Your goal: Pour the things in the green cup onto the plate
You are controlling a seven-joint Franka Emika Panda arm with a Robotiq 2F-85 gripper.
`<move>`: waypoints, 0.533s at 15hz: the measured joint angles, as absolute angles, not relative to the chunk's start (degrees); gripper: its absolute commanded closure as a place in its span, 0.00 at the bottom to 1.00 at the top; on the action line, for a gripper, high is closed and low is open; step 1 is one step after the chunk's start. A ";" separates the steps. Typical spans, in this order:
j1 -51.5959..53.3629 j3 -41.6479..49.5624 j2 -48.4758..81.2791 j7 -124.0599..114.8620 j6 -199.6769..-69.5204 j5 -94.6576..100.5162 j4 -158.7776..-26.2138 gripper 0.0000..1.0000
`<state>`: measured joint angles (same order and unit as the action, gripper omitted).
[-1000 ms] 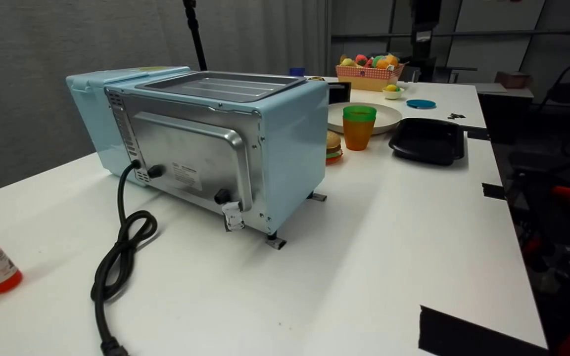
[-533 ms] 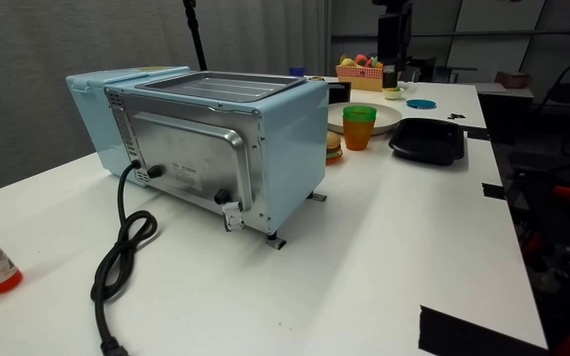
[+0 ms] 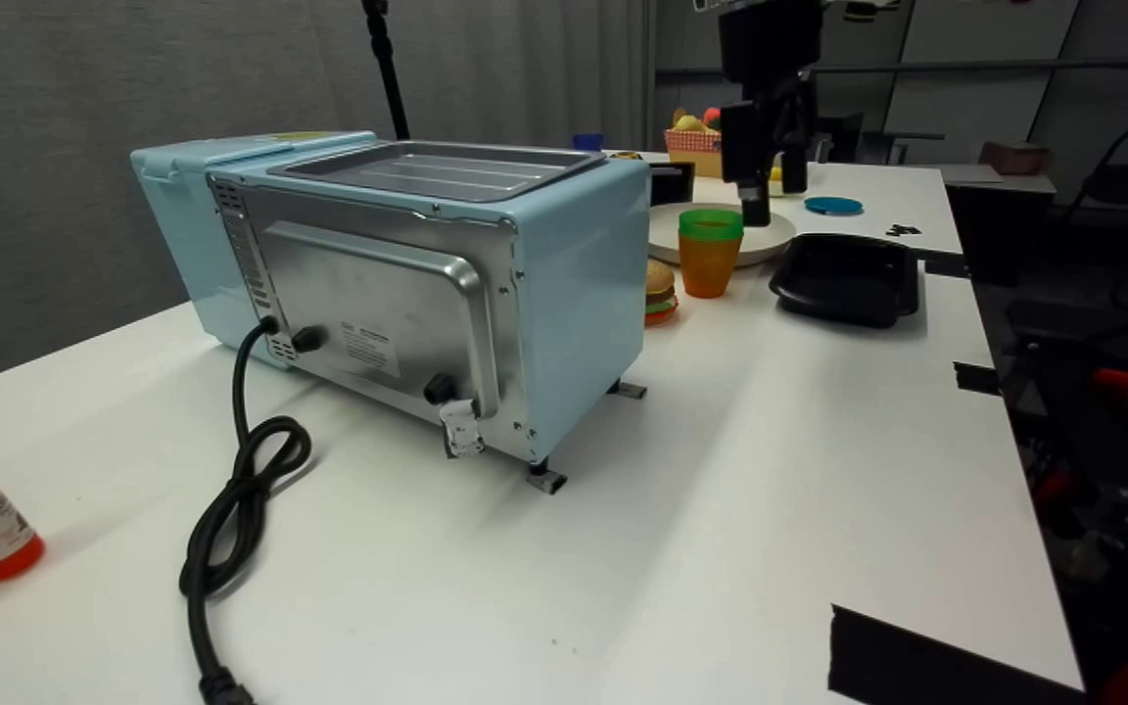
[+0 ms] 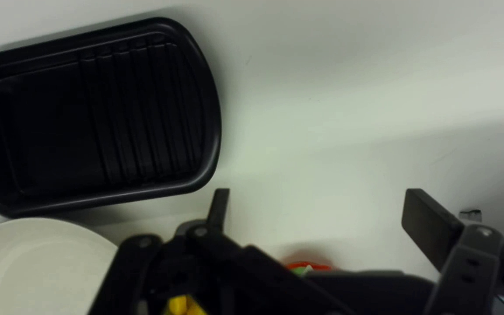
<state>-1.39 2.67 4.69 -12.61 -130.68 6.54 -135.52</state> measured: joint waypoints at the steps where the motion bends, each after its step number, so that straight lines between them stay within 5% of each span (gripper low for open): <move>1: -1.61 3.07 5.44 -12.83 -131.04 6.03 -135.37 0.00; 8: -3.12 5.91 8.80 -14.49 -133.99 5.00 -134.74 0.00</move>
